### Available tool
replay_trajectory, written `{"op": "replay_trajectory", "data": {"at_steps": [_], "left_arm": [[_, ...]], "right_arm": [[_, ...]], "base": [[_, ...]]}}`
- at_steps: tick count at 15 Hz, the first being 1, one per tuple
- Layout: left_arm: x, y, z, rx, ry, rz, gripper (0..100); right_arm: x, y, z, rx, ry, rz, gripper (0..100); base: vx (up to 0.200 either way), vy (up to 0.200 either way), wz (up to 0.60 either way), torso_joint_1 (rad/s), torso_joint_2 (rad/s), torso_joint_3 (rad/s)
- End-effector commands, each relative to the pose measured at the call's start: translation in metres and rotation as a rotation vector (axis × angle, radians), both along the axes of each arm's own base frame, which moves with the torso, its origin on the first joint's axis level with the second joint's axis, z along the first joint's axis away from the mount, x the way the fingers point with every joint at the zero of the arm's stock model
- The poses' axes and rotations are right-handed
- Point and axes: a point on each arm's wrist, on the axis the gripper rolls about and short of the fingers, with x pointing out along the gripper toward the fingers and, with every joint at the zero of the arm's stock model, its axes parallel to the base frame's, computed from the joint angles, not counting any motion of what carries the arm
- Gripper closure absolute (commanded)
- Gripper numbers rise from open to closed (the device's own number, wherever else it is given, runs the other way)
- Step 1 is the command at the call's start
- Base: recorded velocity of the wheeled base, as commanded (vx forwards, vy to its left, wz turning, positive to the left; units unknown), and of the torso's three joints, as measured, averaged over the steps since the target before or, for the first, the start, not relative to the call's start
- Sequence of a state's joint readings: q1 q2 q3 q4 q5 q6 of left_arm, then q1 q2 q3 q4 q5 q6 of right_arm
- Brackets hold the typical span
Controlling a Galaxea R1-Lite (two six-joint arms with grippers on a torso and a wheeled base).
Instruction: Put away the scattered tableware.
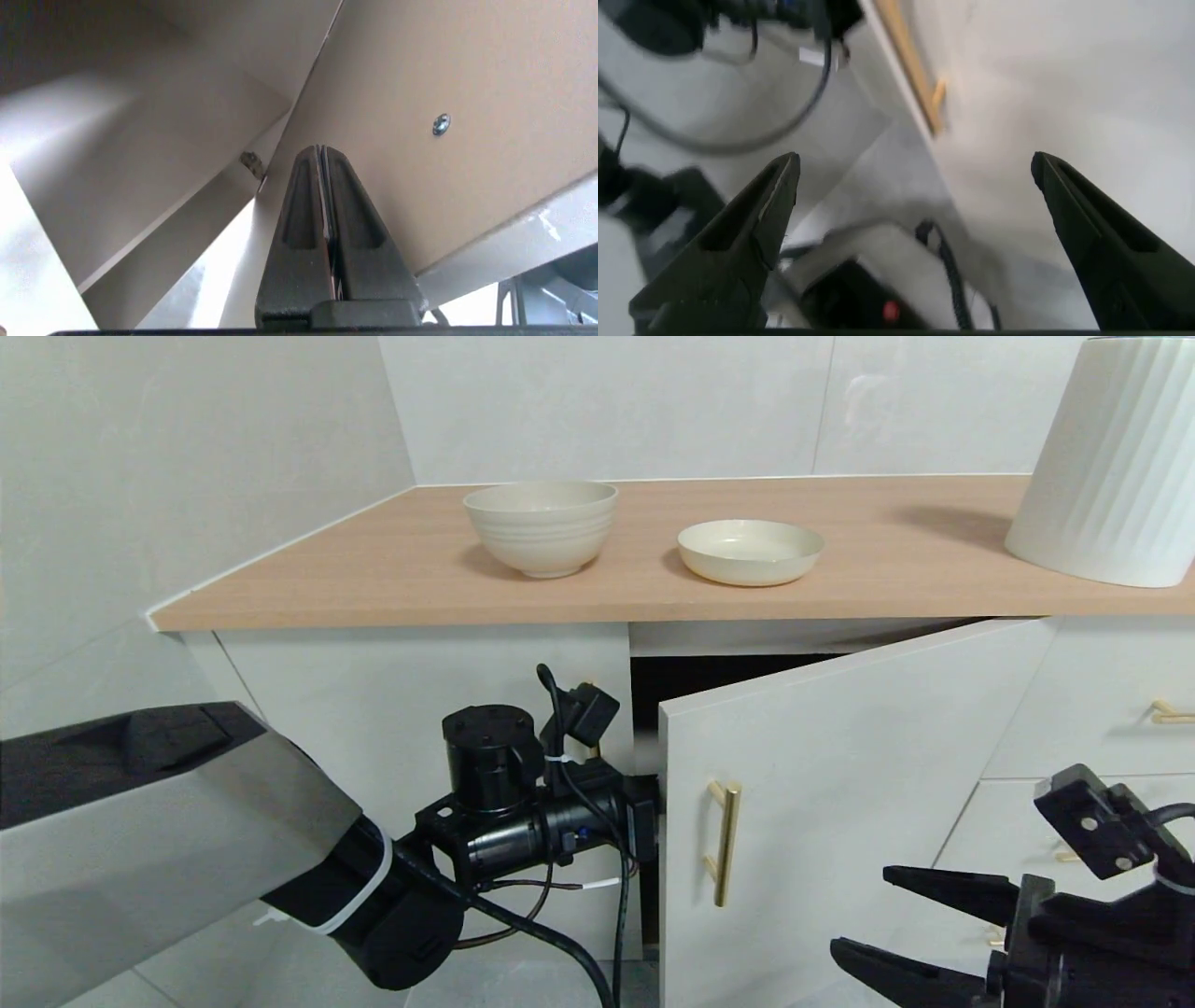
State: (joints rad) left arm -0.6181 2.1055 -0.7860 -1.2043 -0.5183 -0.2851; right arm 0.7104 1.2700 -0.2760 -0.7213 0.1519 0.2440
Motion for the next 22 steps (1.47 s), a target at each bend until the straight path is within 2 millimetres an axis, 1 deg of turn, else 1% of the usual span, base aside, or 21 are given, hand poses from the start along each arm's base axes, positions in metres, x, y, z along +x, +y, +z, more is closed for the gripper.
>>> {"op": "replay_trajectory", "data": {"at_steps": [1, 5, 9, 12, 15, 19, 22], "left_arm": [[-0.001, -0.001, 0.001, -0.001, -0.001, -0.003, 100], [0.000, -0.003, 0.000, -0.006, 0.021, -0.011, 100], [0.016, -0.014, -0.007, 0.010, 0.043, -0.010, 100], [0.016, -0.020, -0.007, 0.022, 0.060, -0.024, 100], [0.018, -0.028, -0.002, 0.029, 0.068, -0.035, 100], [0.020, -0.036, 0.002, 0.031, 0.069, -0.045, 100], [0.017, -0.041, 0.000, 0.042, 0.082, -0.056, 100]], "right_arm": [[-0.011, -0.009, 0.012, 0.045, -0.049, 0.020, 0], [-0.012, -0.009, 0.010, 0.042, -0.039, 0.035, 0], [-0.013, -0.009, 0.010, 0.042, -0.040, 0.035, 0], [-0.012, -0.009, 0.009, 0.041, -0.038, 0.035, 0], [-0.012, -0.009, 0.009, 0.038, -0.034, 0.035, 0], [-0.012, -0.009, 0.009, 0.038, -0.037, 0.035, 0], [-0.013, -0.009, 0.010, 0.041, -0.040, 0.036, 0]], "base": [[-0.200, 0.000, 0.00, 0.002, 0.01, 0.007], [-0.200, 0.000, 0.00, 0.004, 0.00, 0.004], [0.000, 0.000, 0.00, 0.000, 0.00, 0.000], [0.000, 0.000, 0.00, 0.000, 0.00, 0.000], [-0.200, 0.000, 0.00, 0.006, 0.00, 0.002], [0.000, 0.000, 0.00, 0.000, 0.00, 0.000], [0.000, 0.000, 0.00, 0.000, 0.00, 0.000]]}}
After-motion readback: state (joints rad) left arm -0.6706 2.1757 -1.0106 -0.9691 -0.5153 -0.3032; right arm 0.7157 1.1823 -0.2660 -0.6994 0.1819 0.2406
